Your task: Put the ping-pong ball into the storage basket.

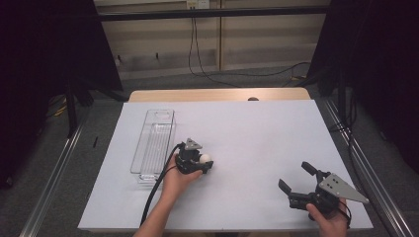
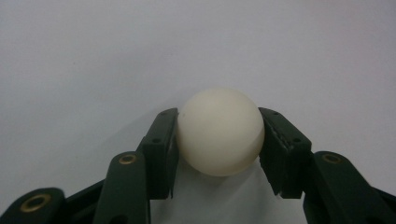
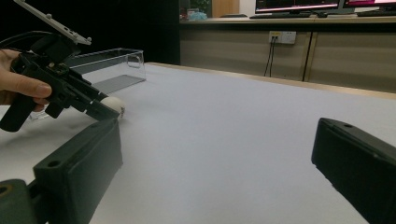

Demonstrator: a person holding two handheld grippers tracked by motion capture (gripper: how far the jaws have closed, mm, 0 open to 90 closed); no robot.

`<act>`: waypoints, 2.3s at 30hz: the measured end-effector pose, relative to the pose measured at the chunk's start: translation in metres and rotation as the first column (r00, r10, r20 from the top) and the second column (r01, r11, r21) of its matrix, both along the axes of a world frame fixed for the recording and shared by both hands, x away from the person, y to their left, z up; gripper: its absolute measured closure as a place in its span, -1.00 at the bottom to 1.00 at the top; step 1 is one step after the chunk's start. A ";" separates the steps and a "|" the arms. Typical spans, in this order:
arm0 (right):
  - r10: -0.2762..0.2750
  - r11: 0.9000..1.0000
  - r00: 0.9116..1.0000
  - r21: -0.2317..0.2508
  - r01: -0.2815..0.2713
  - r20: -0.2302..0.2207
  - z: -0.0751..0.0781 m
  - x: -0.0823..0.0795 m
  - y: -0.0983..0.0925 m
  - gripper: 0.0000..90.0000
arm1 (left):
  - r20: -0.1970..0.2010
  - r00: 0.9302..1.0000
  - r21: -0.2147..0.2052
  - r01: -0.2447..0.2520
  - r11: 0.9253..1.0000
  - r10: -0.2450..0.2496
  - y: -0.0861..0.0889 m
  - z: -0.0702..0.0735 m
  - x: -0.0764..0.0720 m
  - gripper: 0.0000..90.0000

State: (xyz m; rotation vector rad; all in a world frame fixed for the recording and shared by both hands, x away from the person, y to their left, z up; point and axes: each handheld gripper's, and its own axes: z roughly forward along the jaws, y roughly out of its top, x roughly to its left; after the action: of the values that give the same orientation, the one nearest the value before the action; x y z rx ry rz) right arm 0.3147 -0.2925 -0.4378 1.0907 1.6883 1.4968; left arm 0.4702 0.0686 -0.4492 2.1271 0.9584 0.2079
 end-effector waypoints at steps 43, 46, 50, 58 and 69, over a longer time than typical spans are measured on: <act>0.008 1.000 1.000 0.000 -0.008 -0.002 -0.001 0.000 0.002 -0.97 | -0.025 1.000 -0.043 -0.018 0.999 0.017 0.012 0.018 -0.002 0.13; 0.008 1.000 1.000 0.002 -0.008 -0.003 -0.001 0.000 0.002 -0.97 | -0.029 1.000 -0.042 -0.006 0.999 0.005 0.013 0.019 -0.001 0.13; 0.006 1.000 1.000 0.001 -0.006 -0.004 -0.001 0.000 0.002 -0.97 | -0.025 1.000 -0.037 -0.013 0.999 0.012 0.014 0.021 -0.002 0.13; 0.011 1.000 1.000 0.002 -0.011 -0.002 -0.001 0.000 0.002 -0.97 | -0.022 1.000 -0.048 -0.021 0.999 0.020 0.016 0.023 -0.003 0.13; 0.013 1.000 1.000 0.002 -0.013 -0.003 0.000 0.000 0.002 -0.97 | -0.026 0.999 -0.037 -0.023 0.999 0.022 0.020 0.029 -0.003 0.13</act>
State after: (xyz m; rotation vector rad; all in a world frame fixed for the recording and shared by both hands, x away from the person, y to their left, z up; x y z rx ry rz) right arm 0.3146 -0.2906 -0.4382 1.0856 1.6988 1.5057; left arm 0.4670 0.0886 -0.4207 2.0908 0.9937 0.1730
